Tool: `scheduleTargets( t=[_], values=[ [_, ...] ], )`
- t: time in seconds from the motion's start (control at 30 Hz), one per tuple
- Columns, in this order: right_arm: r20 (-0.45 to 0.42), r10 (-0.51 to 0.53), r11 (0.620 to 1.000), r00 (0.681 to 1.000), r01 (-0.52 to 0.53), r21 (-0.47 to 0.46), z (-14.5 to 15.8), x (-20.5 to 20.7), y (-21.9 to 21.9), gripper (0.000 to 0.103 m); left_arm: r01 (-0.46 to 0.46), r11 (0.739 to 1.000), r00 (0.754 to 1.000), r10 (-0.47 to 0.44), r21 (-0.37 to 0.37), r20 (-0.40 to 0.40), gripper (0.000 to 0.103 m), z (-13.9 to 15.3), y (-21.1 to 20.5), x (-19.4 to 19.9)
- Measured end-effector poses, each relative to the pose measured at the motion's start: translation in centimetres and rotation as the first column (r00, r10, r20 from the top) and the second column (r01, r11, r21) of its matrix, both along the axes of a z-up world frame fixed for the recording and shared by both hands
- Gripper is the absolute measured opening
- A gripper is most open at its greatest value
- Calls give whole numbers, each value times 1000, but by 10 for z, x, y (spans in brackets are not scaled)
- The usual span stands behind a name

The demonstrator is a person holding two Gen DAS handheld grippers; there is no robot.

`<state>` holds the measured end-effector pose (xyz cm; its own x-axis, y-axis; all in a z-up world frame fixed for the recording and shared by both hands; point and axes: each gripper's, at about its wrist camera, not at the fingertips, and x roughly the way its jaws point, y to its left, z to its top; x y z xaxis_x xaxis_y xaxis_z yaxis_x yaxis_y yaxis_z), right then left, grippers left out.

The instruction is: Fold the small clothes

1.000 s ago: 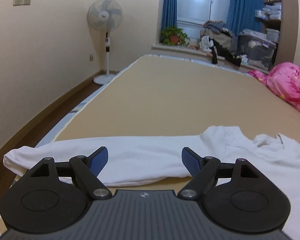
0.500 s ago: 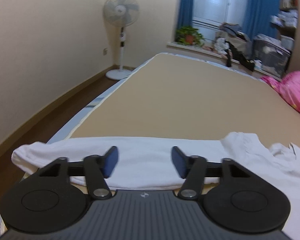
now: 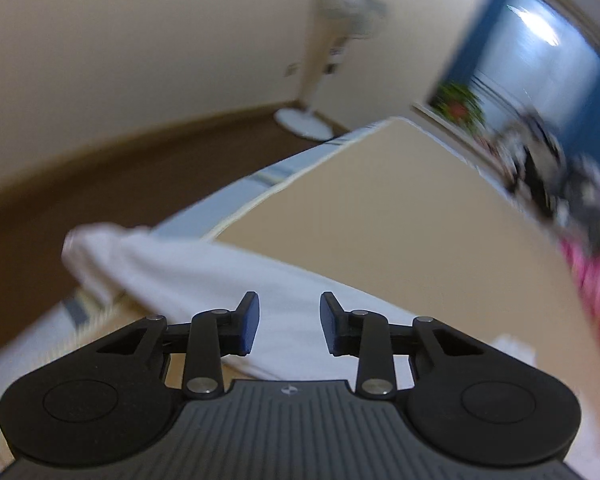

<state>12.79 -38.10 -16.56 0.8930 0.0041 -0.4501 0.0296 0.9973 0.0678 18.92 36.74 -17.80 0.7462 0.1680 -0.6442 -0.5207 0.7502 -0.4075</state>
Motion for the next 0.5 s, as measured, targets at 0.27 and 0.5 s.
scheduleTargets(
  t=[0.27, 0.5],
  values=[
    [5, 51, 998, 999, -51, -34, 1, 2, 13, 39, -148, 944, 989, 139, -294, -50, 41, -36, 56, -12],
    [-3, 85, 995, 996, -85, -58, 0, 7, 23, 39, -220, 942, 973, 193, -252, -126, 37, -52, 71, -8]
  ],
)
